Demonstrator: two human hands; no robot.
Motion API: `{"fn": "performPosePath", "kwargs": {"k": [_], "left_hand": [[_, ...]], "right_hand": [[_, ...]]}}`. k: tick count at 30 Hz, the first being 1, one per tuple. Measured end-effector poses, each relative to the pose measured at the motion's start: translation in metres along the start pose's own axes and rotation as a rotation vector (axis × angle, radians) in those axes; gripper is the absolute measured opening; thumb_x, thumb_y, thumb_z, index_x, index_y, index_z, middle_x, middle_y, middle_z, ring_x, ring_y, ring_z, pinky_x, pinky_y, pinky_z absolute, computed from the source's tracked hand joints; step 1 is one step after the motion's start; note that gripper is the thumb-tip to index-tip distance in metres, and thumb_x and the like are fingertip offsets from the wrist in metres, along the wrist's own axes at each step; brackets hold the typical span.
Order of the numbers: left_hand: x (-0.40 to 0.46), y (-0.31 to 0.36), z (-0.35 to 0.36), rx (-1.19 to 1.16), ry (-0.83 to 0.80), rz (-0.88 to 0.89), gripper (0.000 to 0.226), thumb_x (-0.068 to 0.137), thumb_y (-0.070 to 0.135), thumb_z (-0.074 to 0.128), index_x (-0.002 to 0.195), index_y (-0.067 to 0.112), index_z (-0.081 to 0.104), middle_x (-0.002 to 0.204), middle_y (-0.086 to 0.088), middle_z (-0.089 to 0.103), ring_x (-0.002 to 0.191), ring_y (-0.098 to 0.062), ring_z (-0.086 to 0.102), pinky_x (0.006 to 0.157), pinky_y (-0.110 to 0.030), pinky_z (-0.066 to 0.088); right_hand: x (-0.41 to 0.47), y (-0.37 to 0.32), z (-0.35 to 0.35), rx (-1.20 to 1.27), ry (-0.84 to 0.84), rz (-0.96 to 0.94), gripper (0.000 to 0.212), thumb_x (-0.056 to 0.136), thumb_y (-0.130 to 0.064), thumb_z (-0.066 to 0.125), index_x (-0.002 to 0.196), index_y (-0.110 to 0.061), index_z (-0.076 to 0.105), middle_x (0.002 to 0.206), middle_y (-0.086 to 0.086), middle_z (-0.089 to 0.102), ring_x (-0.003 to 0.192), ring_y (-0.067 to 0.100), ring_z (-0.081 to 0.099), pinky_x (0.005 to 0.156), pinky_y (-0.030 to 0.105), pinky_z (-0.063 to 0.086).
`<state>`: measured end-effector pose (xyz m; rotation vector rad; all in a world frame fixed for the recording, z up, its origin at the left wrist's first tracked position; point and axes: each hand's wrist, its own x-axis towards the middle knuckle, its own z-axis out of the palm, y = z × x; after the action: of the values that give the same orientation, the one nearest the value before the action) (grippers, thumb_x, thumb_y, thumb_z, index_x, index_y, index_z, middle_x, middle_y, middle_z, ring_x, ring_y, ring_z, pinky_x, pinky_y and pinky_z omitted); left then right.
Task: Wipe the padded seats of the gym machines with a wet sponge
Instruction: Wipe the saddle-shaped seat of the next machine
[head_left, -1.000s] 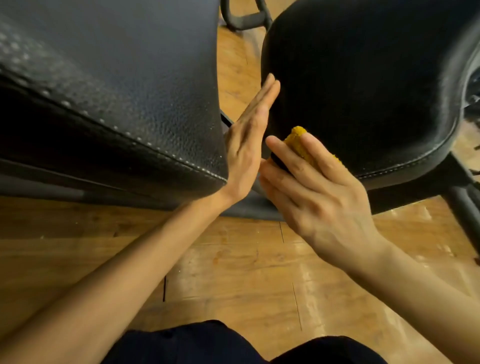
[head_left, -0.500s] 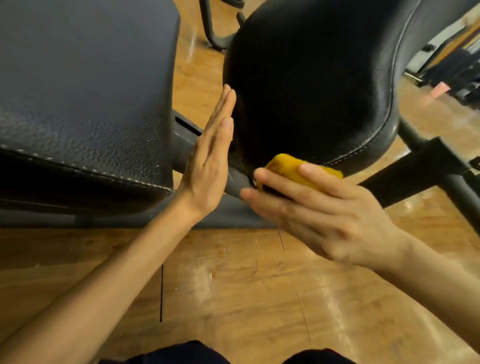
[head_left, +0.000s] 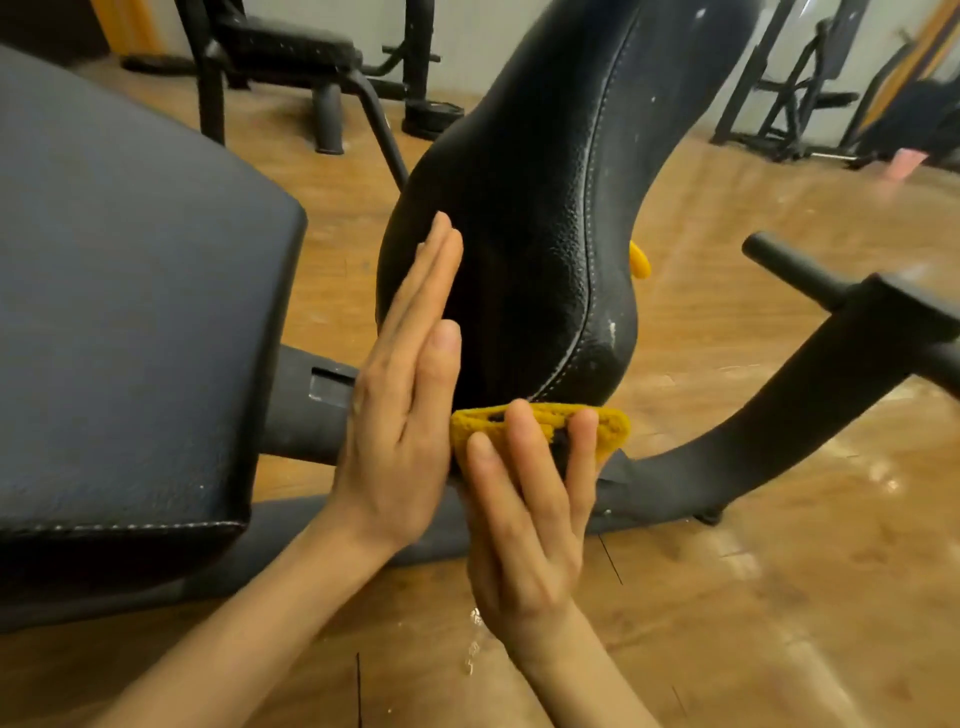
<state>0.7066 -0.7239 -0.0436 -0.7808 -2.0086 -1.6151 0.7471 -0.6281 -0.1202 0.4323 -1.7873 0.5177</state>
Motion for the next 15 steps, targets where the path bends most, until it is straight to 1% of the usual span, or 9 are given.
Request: {"fn": "performPosePath", "kwargs": {"k": [2,4,6,7,9,11,13,14,15], "left_hand": [[-0.001,0.000,0.000,0.034,-0.033,0.014,0.048,0.104,0.009,0.024,0.151,0.003,0.025,0.162,-0.002,0.023,0.149,-0.007,0.018,0.122,-0.027,0.017],[-0.003,-0.001,0.001,0.059,-0.056,0.026,0.047,0.104,0.010,0.025,0.151,0.002,0.025,0.161,-0.002,0.024,0.150,-0.009,0.019,0.123,-0.036,0.018],[-0.003,-0.002,0.001,0.062,-0.071,0.017,0.049,0.103,0.010,0.025,0.151,0.002,0.024,0.161,-0.003,0.024,0.149,-0.009,0.019,0.122,-0.033,0.018],[-0.003,-0.002,0.001,0.063,-0.083,0.013,0.049,0.103,0.009,0.024,0.152,0.002,0.023,0.161,-0.003,0.023,0.149,-0.009,0.019,0.122,-0.029,0.018],[-0.003,-0.002,-0.001,0.064,-0.114,0.007,0.050,0.102,0.008,0.024,0.152,0.001,0.022,0.162,-0.004,0.022,0.150,-0.009,0.017,0.121,-0.024,0.017],[-0.003,-0.001,-0.003,0.076,-0.128,0.012,0.050,0.102,0.007,0.023,0.151,0.000,0.022,0.162,-0.005,0.022,0.150,-0.009,0.017,0.120,-0.022,0.016],[-0.003,0.000,-0.003,0.091,-0.122,0.011,0.050,0.102,0.008,0.024,0.151,0.000,0.022,0.161,-0.005,0.022,0.150,-0.009,0.018,0.120,-0.022,0.016],[-0.003,0.000,-0.003,0.091,-0.119,0.004,0.050,0.102,0.009,0.023,0.152,0.002,0.022,0.162,-0.004,0.022,0.149,-0.008,0.018,0.121,-0.025,0.017],[-0.003,0.000,-0.003,0.084,-0.116,-0.005,0.050,0.102,0.011,0.023,0.152,0.005,0.021,0.162,-0.003,0.022,0.150,-0.008,0.018,0.122,-0.030,0.018]], "right_hand": [[0.014,-0.004,0.002,0.095,0.071,0.040,0.046,0.100,-0.015,0.048,0.145,-0.023,0.040,0.157,-0.009,0.027,0.148,0.024,0.020,0.113,0.058,0.027],[0.036,-0.001,0.000,0.195,0.168,0.115,0.037,0.100,-0.014,0.046,0.136,-0.013,0.048,0.151,-0.006,0.036,0.147,0.025,0.021,0.114,0.055,0.025],[0.046,-0.002,0.002,0.265,0.269,0.183,0.032,0.100,-0.012,0.045,0.131,-0.003,0.044,0.145,0.001,0.041,0.147,0.024,0.020,0.116,0.050,0.023],[0.042,-0.007,0.007,0.258,0.283,0.192,0.033,0.099,-0.011,0.046,0.131,-0.002,0.044,0.148,0.001,0.038,0.147,0.022,0.020,0.117,0.048,0.022],[0.014,-0.018,0.020,0.165,0.237,0.182,0.040,0.100,-0.012,0.048,0.139,-0.012,0.042,0.157,-0.006,0.026,0.148,0.018,0.016,0.119,0.043,0.021],[-0.007,-0.023,0.026,0.140,0.185,0.148,0.047,0.103,-0.014,0.045,0.148,-0.021,0.034,0.159,-0.009,0.022,0.149,0.018,0.016,0.120,0.040,0.020],[0.007,-0.016,0.021,0.221,0.214,0.134,0.041,0.102,-0.010,0.041,0.143,-0.013,0.041,0.157,-0.004,0.026,0.148,0.015,0.017,0.120,0.039,0.019],[0.024,-0.012,0.015,0.284,0.263,0.165,0.037,0.100,-0.007,0.041,0.136,-0.005,0.046,0.154,0.001,0.031,0.148,0.015,0.018,0.119,0.040,0.020],[0.043,-0.007,0.010,0.339,0.326,0.215,0.034,0.098,-0.005,0.043,0.131,0.002,0.046,0.149,0.006,0.038,0.147,0.017,0.019,0.119,0.043,0.020]]}}
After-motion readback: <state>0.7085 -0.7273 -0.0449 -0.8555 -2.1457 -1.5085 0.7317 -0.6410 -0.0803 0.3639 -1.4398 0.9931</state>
